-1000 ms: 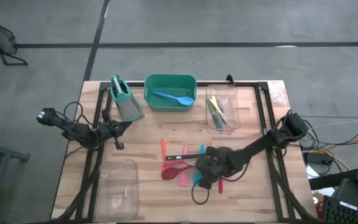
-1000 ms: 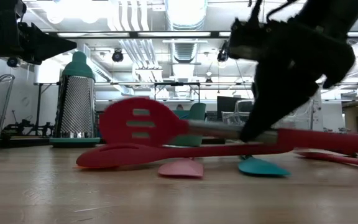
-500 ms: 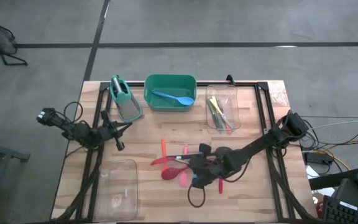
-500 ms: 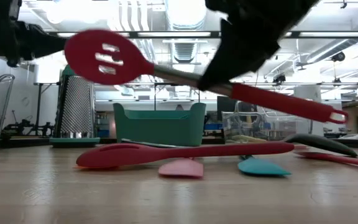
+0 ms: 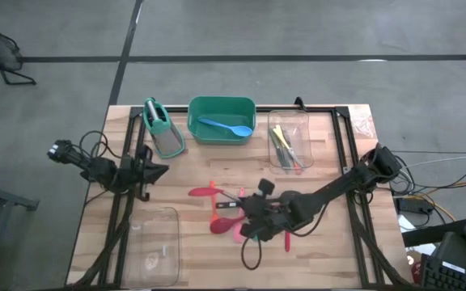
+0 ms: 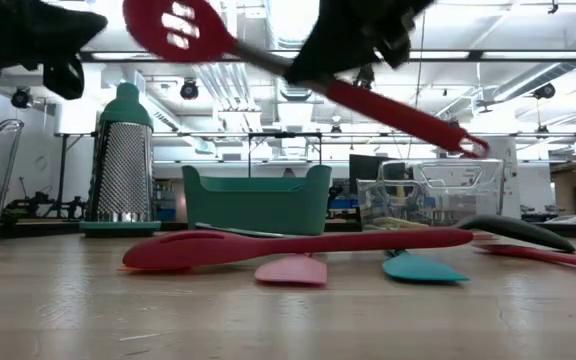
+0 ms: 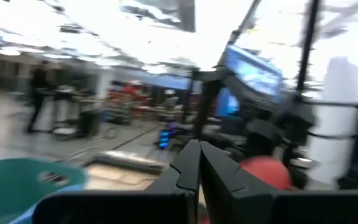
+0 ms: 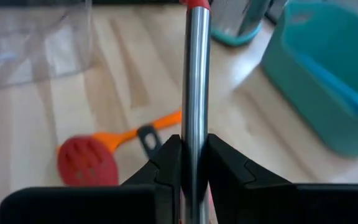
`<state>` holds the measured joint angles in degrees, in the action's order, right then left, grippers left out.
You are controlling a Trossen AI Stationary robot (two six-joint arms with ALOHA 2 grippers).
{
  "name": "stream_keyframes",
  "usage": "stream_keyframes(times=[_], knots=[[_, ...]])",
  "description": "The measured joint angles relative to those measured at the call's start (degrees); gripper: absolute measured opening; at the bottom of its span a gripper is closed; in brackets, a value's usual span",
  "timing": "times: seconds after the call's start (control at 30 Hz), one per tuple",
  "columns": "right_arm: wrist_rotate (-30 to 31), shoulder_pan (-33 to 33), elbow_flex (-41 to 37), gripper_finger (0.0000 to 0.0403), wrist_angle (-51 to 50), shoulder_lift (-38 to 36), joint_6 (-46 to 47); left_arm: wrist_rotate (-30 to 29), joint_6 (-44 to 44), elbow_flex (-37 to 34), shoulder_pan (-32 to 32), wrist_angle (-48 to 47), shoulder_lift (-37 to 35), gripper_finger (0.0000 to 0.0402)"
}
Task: Pick & Place Kitchen Items
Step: Put the silver red slotted spoon into the bottom transparent bin
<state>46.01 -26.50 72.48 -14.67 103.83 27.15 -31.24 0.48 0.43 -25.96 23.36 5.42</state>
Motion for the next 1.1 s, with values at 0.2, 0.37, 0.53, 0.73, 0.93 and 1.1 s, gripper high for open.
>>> stream_keyframes(times=[0.2,0.37,0.53,0.73,0.93,1.1], knots=[[2.6,0.1,7.0,0.0051,0.5,-0.2,-4.7,3.7,0.5,0.0,0.0,3.0,2.1,0.0025],[7.5,0.8,11.6,0.0053,0.6,-0.2,-9.9,2.4,1.4,0.0,0.0,5.7,6.0,0.0077],[5.4,3.1,13.9,0.0054,3.8,-0.2,-13.9,4.3,2.9,0.0,0.0,14.5,12.0,0.0137],[-0.3,6.0,12.5,0.0055,13.3,-0.2,-19.0,5.2,2.6,4.1,0.0,17.2,21.5,0.0162],[-11.0,8.6,11.5,0.0052,20.7,-0.2,-21.1,5.2,4.4,10.3,0.0,22.9,33.2,0.0163],[-11.8,9.2,10.9,0.0056,20.9,-0.2,-19.9,4.5,5.8,15.6,0.0,25.1,40.6,0.0163]])
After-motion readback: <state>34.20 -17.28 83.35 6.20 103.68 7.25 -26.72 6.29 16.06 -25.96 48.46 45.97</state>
